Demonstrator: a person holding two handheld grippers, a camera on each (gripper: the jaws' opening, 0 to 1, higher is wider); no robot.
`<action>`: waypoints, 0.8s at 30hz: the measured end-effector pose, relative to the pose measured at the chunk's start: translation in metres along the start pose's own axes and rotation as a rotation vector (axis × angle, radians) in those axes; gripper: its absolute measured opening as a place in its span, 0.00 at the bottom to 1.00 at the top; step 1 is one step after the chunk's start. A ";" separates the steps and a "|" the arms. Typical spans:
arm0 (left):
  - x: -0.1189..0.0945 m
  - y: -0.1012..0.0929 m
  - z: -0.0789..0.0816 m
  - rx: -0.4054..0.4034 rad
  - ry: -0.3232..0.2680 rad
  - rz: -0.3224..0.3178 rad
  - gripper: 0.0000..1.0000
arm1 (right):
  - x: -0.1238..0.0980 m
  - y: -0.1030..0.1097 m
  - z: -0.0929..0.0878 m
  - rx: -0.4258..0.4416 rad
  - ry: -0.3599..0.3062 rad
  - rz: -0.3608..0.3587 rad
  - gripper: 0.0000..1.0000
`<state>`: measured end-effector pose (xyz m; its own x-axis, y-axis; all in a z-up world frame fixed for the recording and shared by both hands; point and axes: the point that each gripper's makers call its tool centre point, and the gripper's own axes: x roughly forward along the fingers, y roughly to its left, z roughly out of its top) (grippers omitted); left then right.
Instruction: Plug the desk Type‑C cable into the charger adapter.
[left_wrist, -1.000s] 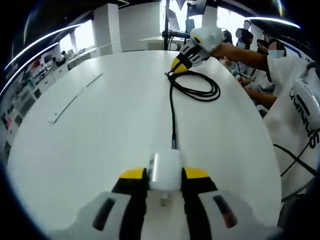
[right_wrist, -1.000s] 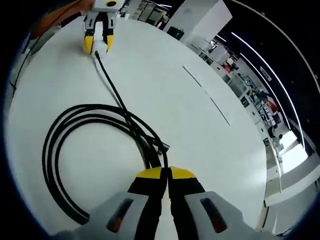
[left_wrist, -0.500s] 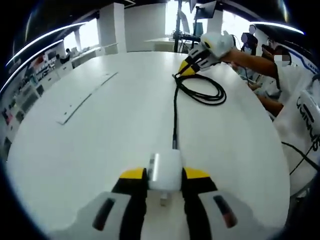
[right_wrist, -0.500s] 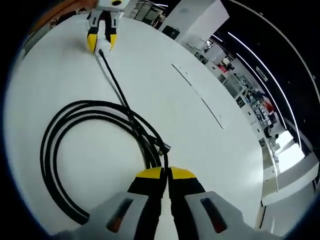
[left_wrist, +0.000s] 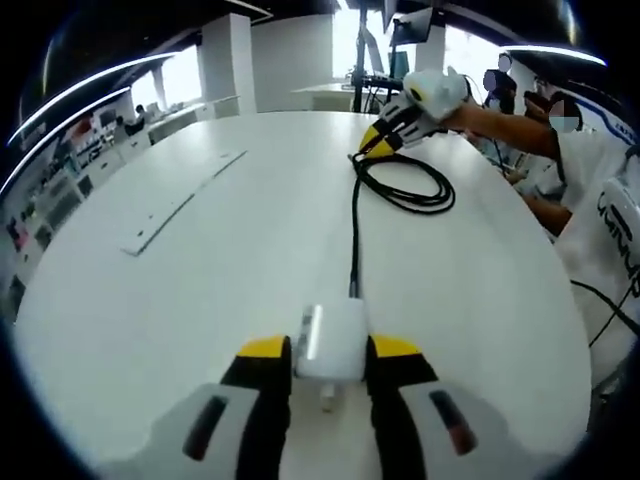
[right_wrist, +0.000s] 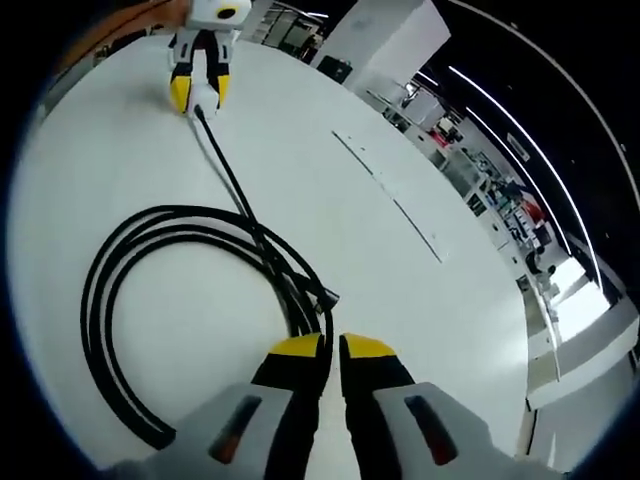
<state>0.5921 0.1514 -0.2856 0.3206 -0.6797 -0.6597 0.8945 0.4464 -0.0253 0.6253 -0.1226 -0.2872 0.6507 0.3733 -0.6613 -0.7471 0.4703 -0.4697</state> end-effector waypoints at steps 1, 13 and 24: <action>0.000 0.000 0.000 -0.011 -0.017 0.007 0.28 | 0.000 -0.001 0.001 0.019 -0.014 0.001 0.10; -0.034 0.015 0.029 -0.221 -0.458 0.207 0.41 | -0.002 -0.009 0.014 0.300 -0.248 0.038 0.28; -0.080 0.016 0.024 -0.267 -0.724 0.552 0.65 | -0.013 -0.035 0.030 0.566 -0.499 -0.026 0.62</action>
<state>0.5884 0.1992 -0.2148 0.8726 -0.4884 -0.0062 0.4865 0.8701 -0.0794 0.6474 -0.1203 -0.2445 0.7517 0.6112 -0.2475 -0.6347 0.7725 -0.0197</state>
